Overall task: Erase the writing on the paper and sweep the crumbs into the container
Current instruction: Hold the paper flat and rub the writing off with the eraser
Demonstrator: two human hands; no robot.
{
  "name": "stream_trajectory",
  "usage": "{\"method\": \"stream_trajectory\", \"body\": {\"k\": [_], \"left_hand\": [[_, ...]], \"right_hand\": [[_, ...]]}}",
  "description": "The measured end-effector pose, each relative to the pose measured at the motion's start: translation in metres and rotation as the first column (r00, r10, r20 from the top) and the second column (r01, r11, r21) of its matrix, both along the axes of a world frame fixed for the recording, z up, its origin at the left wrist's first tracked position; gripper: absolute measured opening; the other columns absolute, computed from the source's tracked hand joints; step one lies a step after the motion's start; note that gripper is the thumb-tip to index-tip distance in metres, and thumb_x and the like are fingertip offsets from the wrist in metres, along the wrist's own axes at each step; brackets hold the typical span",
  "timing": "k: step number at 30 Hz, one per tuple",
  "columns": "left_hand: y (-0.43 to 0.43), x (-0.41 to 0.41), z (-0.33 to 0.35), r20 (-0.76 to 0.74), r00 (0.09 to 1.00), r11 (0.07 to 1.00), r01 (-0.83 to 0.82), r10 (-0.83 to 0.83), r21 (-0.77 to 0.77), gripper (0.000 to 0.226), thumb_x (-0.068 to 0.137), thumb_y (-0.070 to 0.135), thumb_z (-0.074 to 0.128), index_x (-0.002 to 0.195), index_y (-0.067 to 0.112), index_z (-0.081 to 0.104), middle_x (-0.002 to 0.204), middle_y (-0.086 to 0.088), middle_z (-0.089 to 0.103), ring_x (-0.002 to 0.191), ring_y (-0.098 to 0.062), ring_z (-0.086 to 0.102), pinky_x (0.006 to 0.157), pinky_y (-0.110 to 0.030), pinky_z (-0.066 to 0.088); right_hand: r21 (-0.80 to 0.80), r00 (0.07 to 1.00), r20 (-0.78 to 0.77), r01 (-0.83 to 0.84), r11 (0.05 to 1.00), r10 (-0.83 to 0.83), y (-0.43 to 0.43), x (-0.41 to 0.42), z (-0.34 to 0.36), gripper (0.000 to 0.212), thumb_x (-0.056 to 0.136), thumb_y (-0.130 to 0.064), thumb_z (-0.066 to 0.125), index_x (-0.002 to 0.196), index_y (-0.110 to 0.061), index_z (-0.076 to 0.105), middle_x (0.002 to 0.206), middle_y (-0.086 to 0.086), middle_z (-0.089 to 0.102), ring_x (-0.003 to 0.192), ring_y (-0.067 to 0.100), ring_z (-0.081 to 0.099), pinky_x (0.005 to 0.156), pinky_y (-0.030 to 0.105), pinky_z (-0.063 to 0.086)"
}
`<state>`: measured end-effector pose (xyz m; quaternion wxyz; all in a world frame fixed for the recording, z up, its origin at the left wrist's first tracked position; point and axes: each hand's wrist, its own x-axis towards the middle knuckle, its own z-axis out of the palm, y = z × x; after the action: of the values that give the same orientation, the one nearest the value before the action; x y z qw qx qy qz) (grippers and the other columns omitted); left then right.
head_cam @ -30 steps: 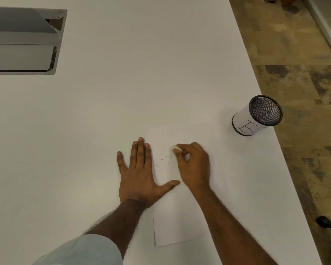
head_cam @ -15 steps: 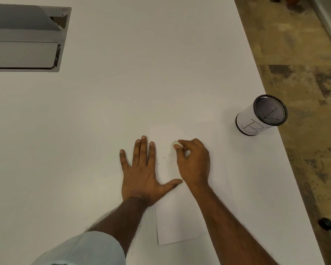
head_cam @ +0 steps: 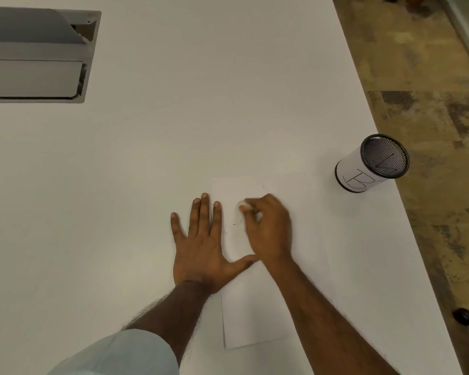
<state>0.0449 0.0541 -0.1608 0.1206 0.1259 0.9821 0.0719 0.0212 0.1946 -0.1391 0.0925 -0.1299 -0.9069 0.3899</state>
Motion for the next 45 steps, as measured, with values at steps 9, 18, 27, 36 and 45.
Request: {"method": "stream_trajectory", "body": {"k": [9, 18, 27, 36, 45], "left_hand": [[0.001, -0.001, -0.001, 0.006, 1.0, 1.0, -0.01, 0.01, 0.007, 0.126, 0.069, 0.102, 0.016, 0.16, 0.015, 0.008, 0.168, -0.01, -0.002, 0.155, -0.029, -0.004, 0.119, -0.068, 0.003], [0.0, 0.0, 0.002, 0.015, 1.0, 1.0, 0.004, -0.004, 0.004, 0.125, 0.07, 0.101, 0.01, 0.16, 0.014, 0.005, 0.168, -0.011, -0.007, 0.155, -0.027, -0.008, 0.119, -0.067, -0.002], [0.0, -0.001, 0.001, 0.006, 1.0, 1.0, -0.006, 0.006, 0.007, 0.126, 0.069, 0.102, 0.011, 0.16, 0.015, 0.006, 0.168, -0.011, -0.007, 0.155, -0.027, -0.007, 0.119, -0.067, -0.002], [0.0, -0.001, 0.001, 0.023, 1.0, 1.0, -0.011, 0.011, -0.006, 0.129, 0.067, 0.103, 0.011, 0.159, 0.014, -0.002, 0.168, -0.009, -0.012, 0.154, -0.026, -0.012, 0.119, -0.066, -0.004], [0.001, -0.001, 0.002, 0.025, 1.0, 1.0, -0.01, 0.01, 0.008, 0.133, 0.064, 0.105, 0.014, 0.159, 0.013, -0.001, 0.168, -0.009, -0.011, 0.154, -0.026, -0.012, 0.119, -0.066, -0.003]], "right_hand": [[-0.018, 0.979, -0.073, 0.189, 0.982, -0.189, 0.028, 0.001, -0.003, 0.011, 0.086, -0.021, 0.072, 0.094, -0.014, 0.074, 0.085, -0.001, 0.067, 0.077, 0.014, 0.063, 0.069, 0.039, 0.056], [0.073, 0.998, -0.053, 0.024, 0.997, -0.02, 0.008, 0.006, -0.006, 0.009, 0.083, -0.022, 0.073, 0.089, -0.015, 0.074, 0.081, -0.001, 0.069, 0.078, 0.018, 0.062, 0.068, 0.037, 0.053], [-0.027, 0.999, -0.03, 0.027, 0.999, -0.028, 0.006, 0.006, -0.002, 0.011, 0.083, -0.02, 0.075, 0.091, -0.013, 0.075, 0.083, -0.001, 0.07, 0.076, 0.014, 0.064, 0.071, 0.036, 0.057], [-0.021, 0.987, -0.103, 0.121, 0.992, -0.122, 0.041, 0.005, -0.006, 0.011, 0.082, -0.018, 0.076, 0.092, -0.012, 0.074, 0.081, 0.0, 0.066, 0.073, 0.013, 0.063, 0.068, 0.038, 0.056], [-0.068, 0.987, -0.123, 0.098, 0.993, -0.106, 0.039, 0.007, -0.005, 0.012, 0.083, -0.015, 0.075, 0.094, -0.011, 0.073, 0.082, -0.004, 0.065, 0.075, 0.007, 0.061, 0.069, 0.026, 0.055]]}}
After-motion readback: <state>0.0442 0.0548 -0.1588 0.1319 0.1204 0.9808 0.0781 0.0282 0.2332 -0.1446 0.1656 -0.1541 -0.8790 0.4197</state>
